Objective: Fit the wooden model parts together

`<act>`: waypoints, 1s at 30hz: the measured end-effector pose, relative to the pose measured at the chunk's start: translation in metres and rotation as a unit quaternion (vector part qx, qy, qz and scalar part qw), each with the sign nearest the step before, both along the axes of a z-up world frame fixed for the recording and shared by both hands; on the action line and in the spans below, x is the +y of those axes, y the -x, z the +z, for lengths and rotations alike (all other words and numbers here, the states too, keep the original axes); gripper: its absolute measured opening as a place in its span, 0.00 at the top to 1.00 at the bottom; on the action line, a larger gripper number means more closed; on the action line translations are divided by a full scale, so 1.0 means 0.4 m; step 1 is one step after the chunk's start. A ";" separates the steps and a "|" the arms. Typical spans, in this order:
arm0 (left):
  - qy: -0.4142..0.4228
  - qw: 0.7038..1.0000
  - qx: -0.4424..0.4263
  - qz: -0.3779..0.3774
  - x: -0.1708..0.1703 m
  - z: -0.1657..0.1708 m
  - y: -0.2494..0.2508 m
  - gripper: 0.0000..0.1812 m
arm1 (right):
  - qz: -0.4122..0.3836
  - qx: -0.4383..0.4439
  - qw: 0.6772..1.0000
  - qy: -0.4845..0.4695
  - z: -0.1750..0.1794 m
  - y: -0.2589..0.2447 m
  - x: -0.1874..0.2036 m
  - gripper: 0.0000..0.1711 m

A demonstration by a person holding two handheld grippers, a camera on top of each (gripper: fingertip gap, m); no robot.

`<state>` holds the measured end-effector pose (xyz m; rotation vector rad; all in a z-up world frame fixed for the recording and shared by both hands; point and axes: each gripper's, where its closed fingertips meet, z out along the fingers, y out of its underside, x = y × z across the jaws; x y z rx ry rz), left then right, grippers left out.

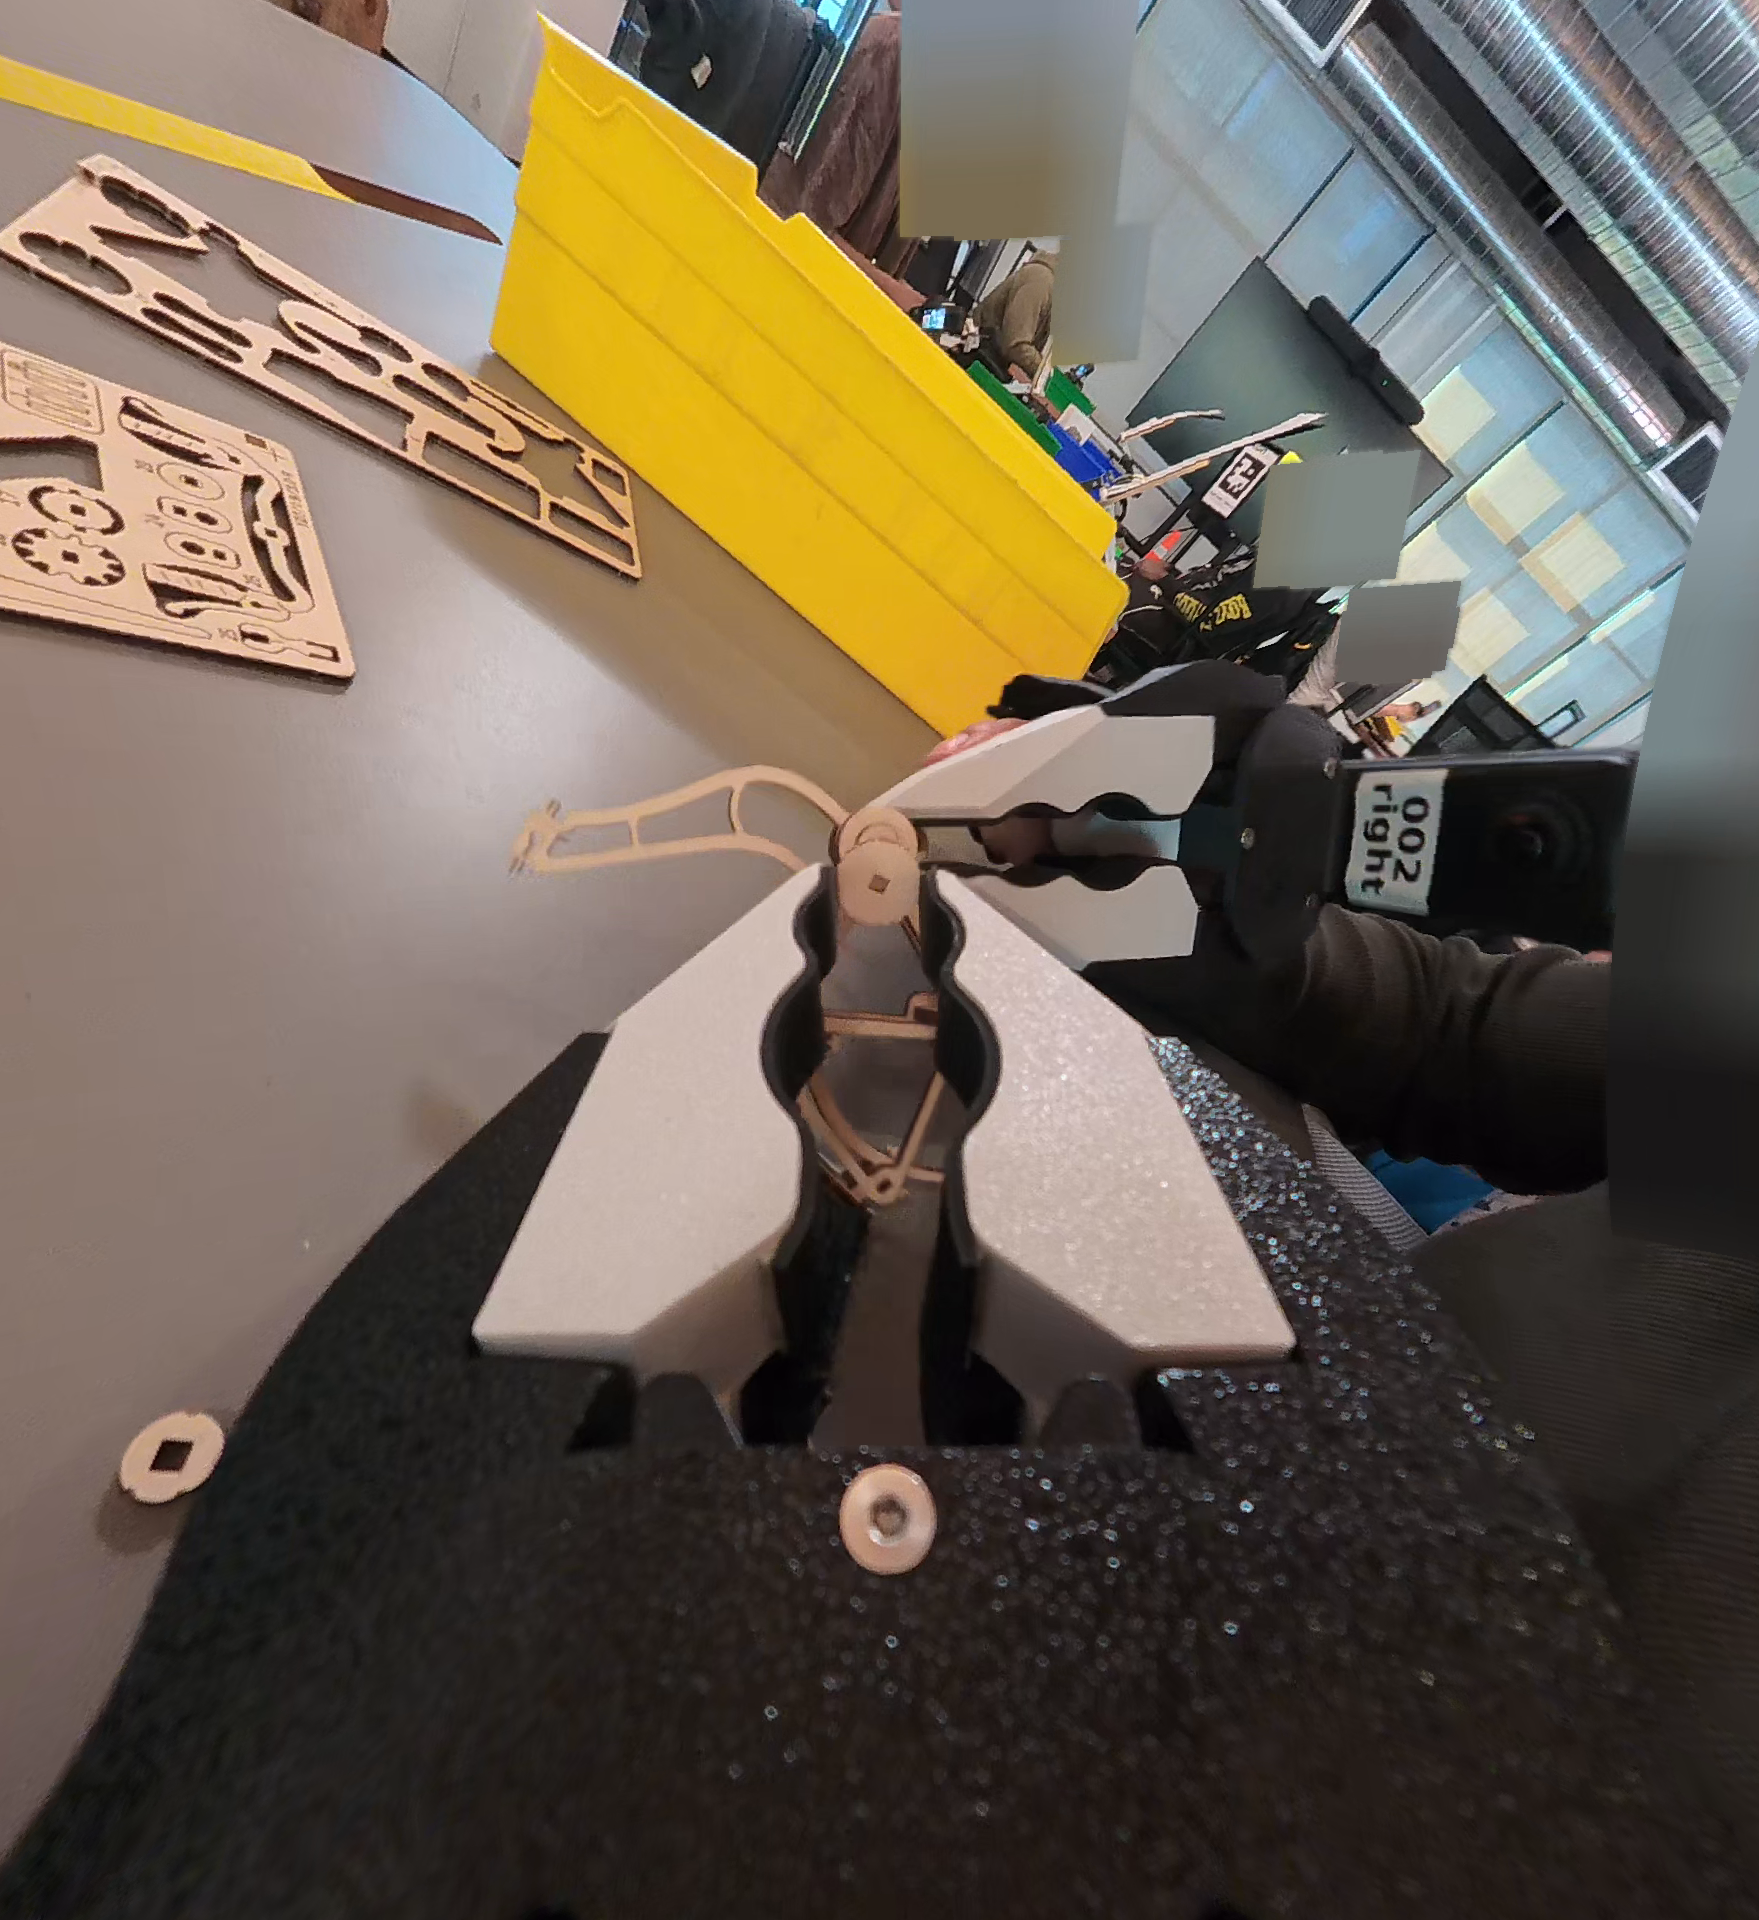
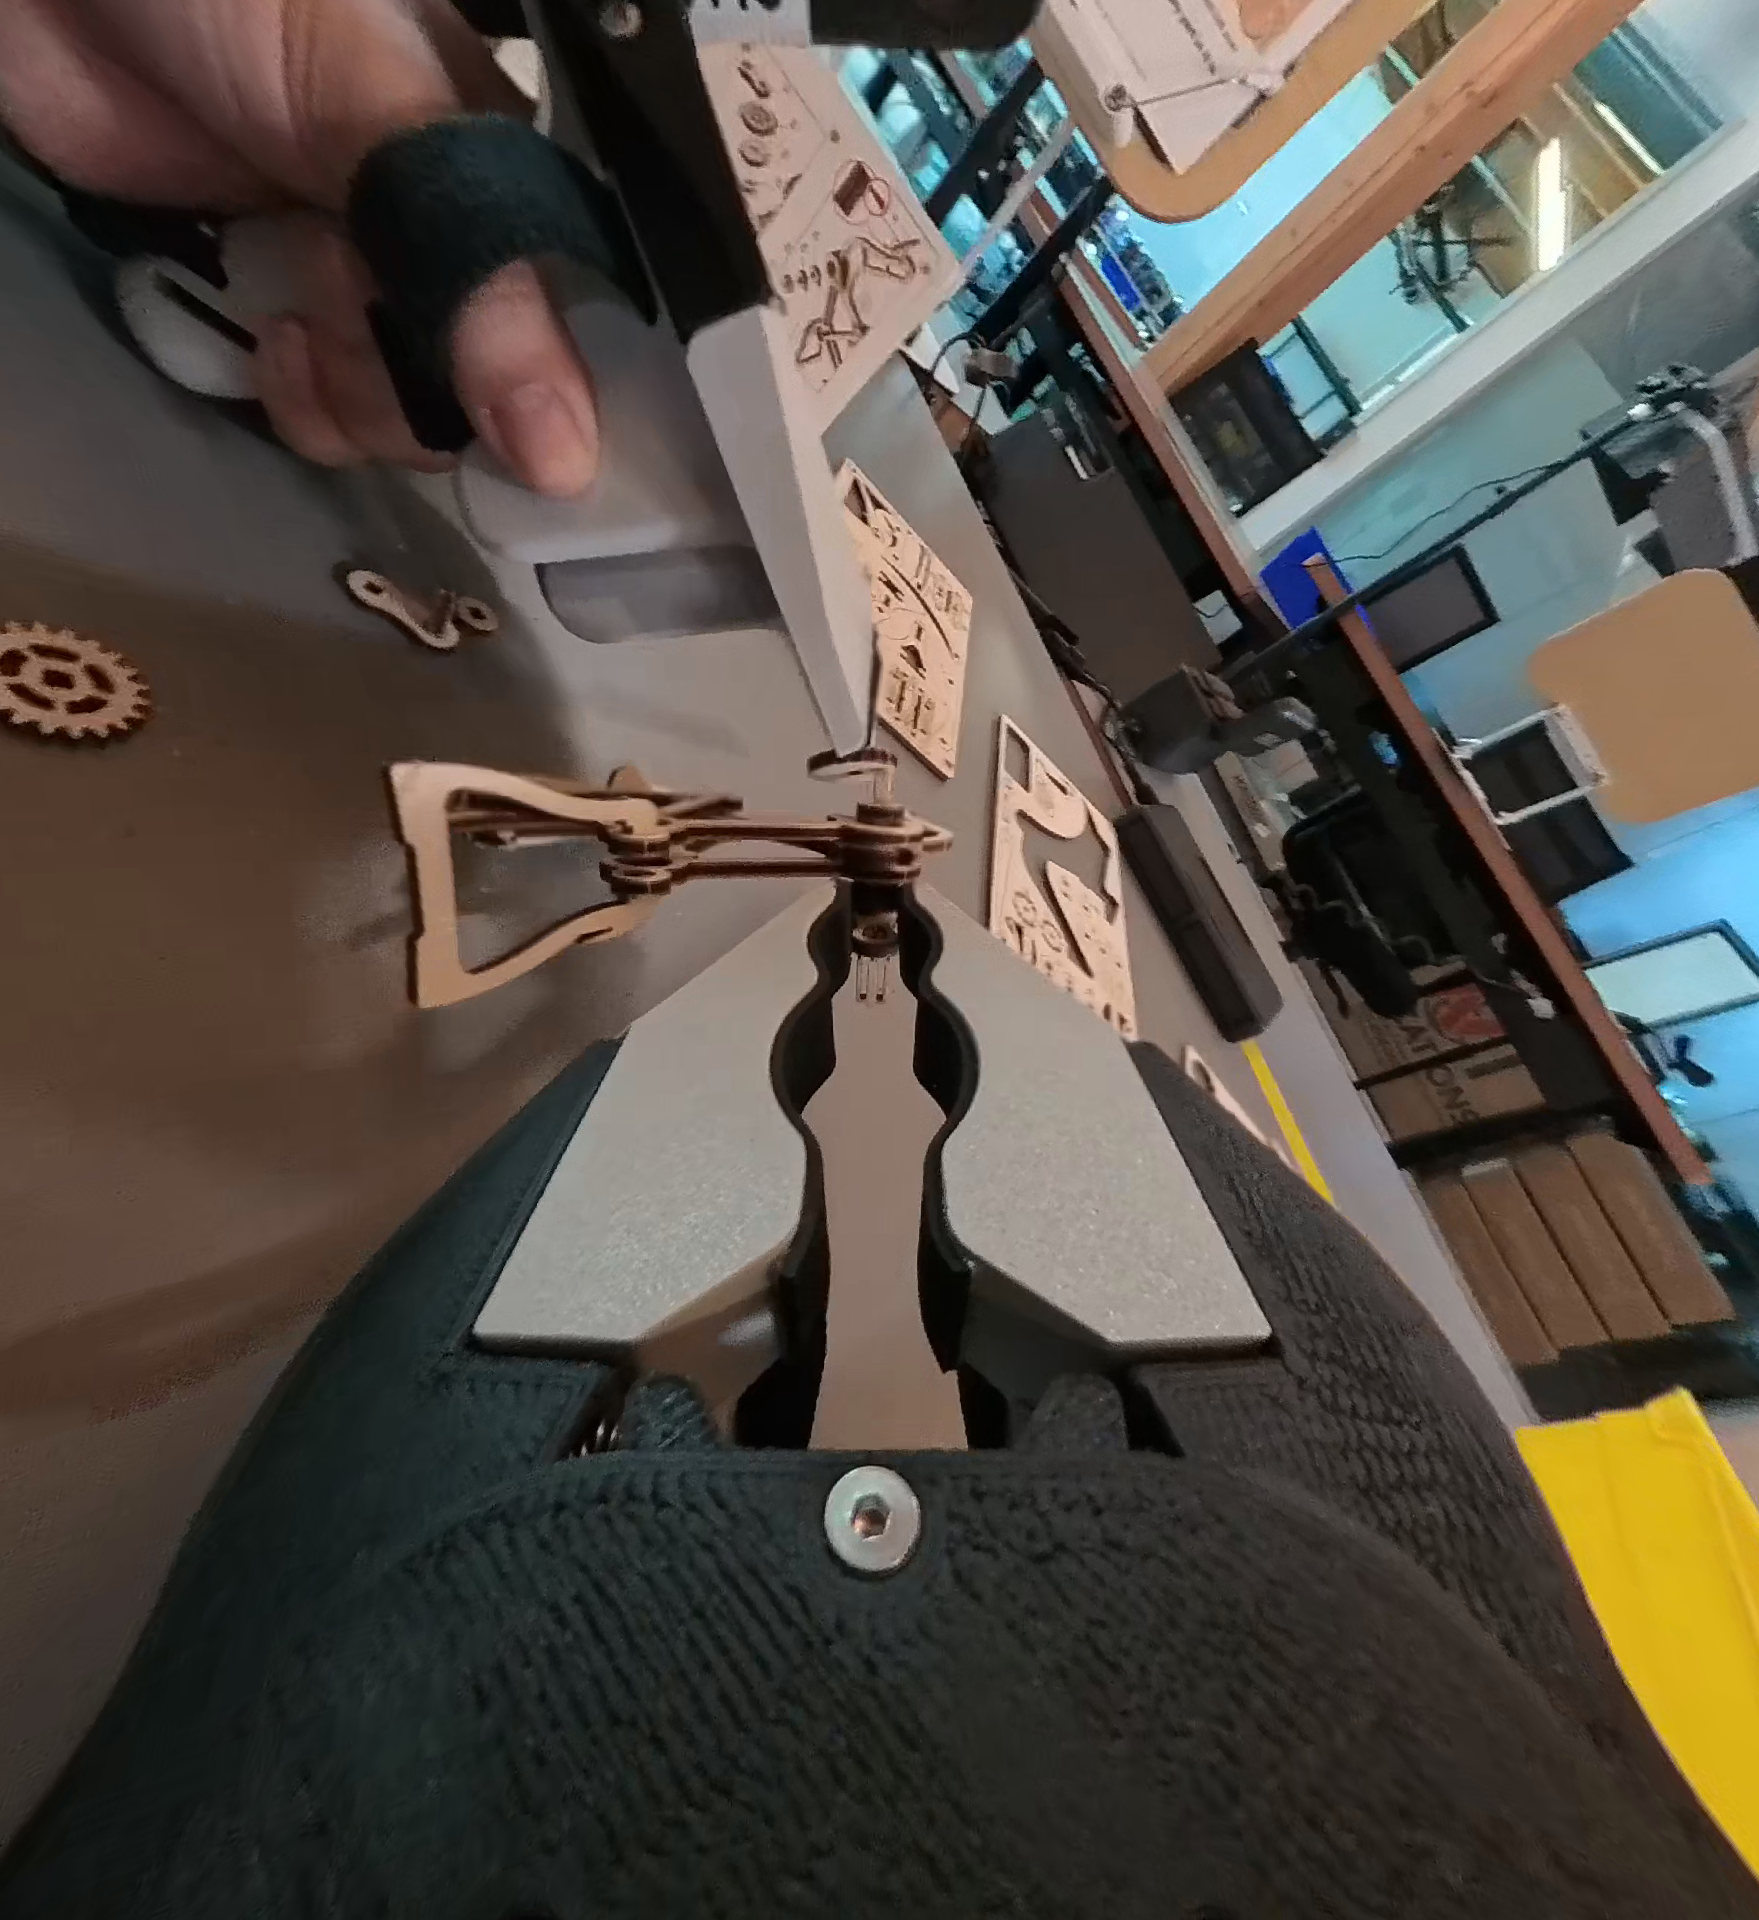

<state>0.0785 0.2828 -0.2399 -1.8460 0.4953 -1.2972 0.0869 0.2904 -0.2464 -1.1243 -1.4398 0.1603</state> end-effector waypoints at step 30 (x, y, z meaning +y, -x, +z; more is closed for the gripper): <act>-0.035 0.999 -0.018 0.016 0.001 0.026 0.008 0.93 | -0.071 -0.057 0.987 -0.135 0.012 0.014 -0.007 0.97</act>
